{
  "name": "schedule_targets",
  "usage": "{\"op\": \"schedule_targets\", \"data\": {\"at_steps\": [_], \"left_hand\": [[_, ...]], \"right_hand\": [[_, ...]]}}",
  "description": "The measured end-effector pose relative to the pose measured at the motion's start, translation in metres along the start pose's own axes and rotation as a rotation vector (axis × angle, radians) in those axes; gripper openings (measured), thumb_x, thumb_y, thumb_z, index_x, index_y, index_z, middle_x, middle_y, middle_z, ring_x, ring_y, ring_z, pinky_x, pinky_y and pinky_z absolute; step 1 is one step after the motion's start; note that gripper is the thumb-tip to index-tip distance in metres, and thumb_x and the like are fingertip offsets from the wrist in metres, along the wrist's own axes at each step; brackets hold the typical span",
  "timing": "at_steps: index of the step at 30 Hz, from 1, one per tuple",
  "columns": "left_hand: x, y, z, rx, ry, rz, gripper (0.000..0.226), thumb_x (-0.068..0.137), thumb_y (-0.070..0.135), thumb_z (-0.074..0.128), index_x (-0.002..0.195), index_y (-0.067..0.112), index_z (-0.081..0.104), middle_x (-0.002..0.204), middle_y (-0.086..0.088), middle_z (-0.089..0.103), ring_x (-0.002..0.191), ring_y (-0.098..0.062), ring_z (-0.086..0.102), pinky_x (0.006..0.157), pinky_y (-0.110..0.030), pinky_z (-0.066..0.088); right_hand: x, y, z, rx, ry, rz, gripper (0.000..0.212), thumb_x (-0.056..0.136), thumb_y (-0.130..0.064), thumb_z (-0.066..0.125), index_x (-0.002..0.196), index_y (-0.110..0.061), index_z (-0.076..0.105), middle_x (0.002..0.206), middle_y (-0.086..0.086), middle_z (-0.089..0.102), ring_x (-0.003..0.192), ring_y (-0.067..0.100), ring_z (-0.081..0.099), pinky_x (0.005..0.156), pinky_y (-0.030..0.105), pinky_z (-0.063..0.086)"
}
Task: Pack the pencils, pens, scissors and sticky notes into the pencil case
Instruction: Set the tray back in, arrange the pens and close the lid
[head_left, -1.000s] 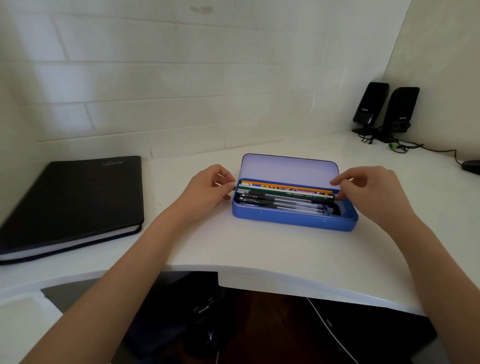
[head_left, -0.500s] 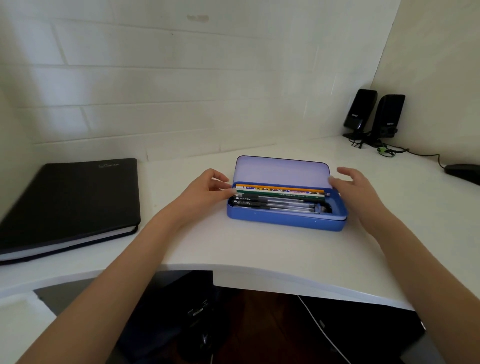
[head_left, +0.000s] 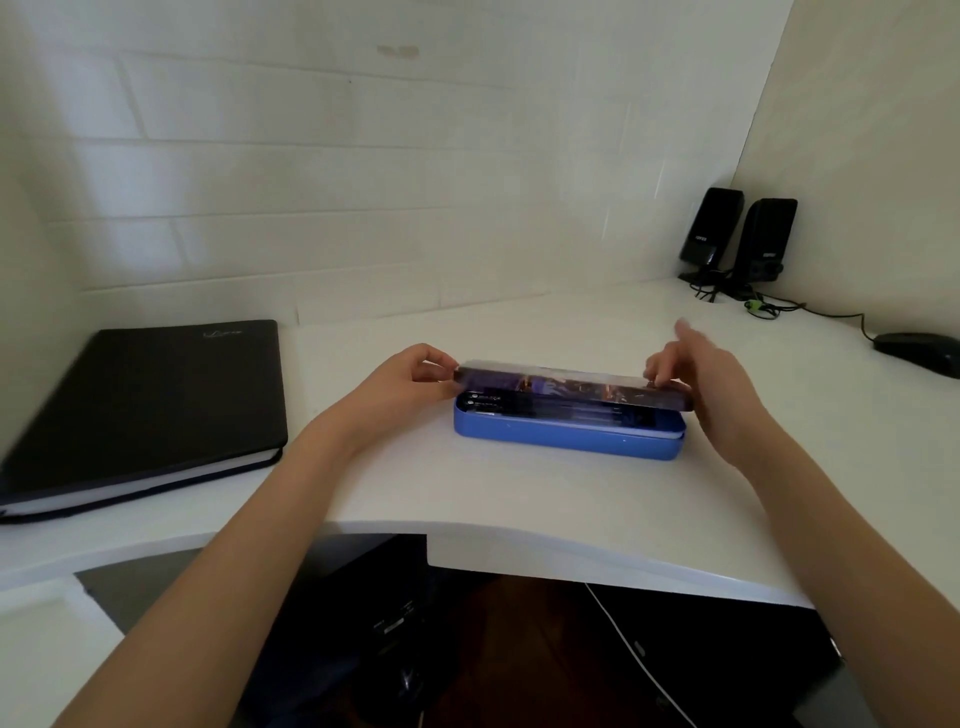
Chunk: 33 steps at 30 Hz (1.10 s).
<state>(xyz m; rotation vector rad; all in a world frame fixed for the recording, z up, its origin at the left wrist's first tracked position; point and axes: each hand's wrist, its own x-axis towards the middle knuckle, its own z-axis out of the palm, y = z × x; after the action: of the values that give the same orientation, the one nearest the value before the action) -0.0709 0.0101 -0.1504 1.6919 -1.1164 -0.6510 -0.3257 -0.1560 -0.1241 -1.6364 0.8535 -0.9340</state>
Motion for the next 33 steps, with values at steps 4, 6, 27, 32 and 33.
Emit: {"op": "schedule_targets", "data": {"at_steps": [4,6,27,32,33], "left_hand": [[-0.001,0.003,-0.007,-0.091,-0.104,0.014,0.024,0.081,0.019,0.064,0.104,0.023,0.062,0.112,0.001,0.069,0.101,-0.016,0.063,0.086,-0.026,0.047],[-0.002,0.006,0.000,-0.067,-0.019,0.032,0.016,0.095,0.026,0.049,0.106,0.022,0.060,0.111,0.003,0.066,0.103,-0.015,0.060,0.080,-0.020,0.044],[-0.015,0.002,0.032,0.910,0.095,0.190,0.048,0.101,0.033,0.008,0.149,0.035,0.011,0.159,0.007,0.014,0.147,-0.016,0.001,0.117,-0.051,-0.008],[-0.033,0.021,0.042,1.018,-0.112,0.538,0.060,0.093,0.053,0.025,0.147,0.026,0.026,0.155,0.003,0.027,0.143,-0.016,0.022,0.117,-0.035,0.007],[-0.033,0.024,0.044,1.033,-0.111,0.518,0.058,0.095,0.049,0.032,0.147,0.024,0.027,0.155,0.001,0.028,0.142,-0.018,0.024,0.116,-0.033,0.015]], "right_hand": [[-0.007,0.001,0.004,-0.123,-0.031,-0.051,0.045,0.094,-0.034,0.049,0.056,-0.010,0.054,0.067,0.002,0.058,0.068,0.016,0.054,0.070,0.024,0.043],[-0.009,0.003,0.007,-0.203,-0.075,-0.091,0.035,0.092,-0.032,0.055,0.064,-0.010,0.060,0.067,0.001,0.060,0.065,0.014,0.054,0.063,0.018,0.044],[-0.037,0.016,0.030,-1.148,0.022,-0.306,0.042,0.100,-0.035,0.028,0.131,-0.017,0.050,0.133,0.011,0.049,0.121,0.031,0.043,0.098,0.042,0.039],[-0.069,0.023,0.047,-1.300,-0.139,-0.307,0.052,0.099,-0.039,0.026,0.149,-0.032,0.015,0.158,0.009,0.018,0.147,0.028,0.009,0.116,0.047,0.008],[-0.068,0.021,0.046,-1.306,-0.165,-0.321,0.051,0.100,-0.031,0.029,0.149,-0.034,0.013,0.158,0.008,0.018,0.147,0.029,0.009,0.117,0.047,0.009]]}}
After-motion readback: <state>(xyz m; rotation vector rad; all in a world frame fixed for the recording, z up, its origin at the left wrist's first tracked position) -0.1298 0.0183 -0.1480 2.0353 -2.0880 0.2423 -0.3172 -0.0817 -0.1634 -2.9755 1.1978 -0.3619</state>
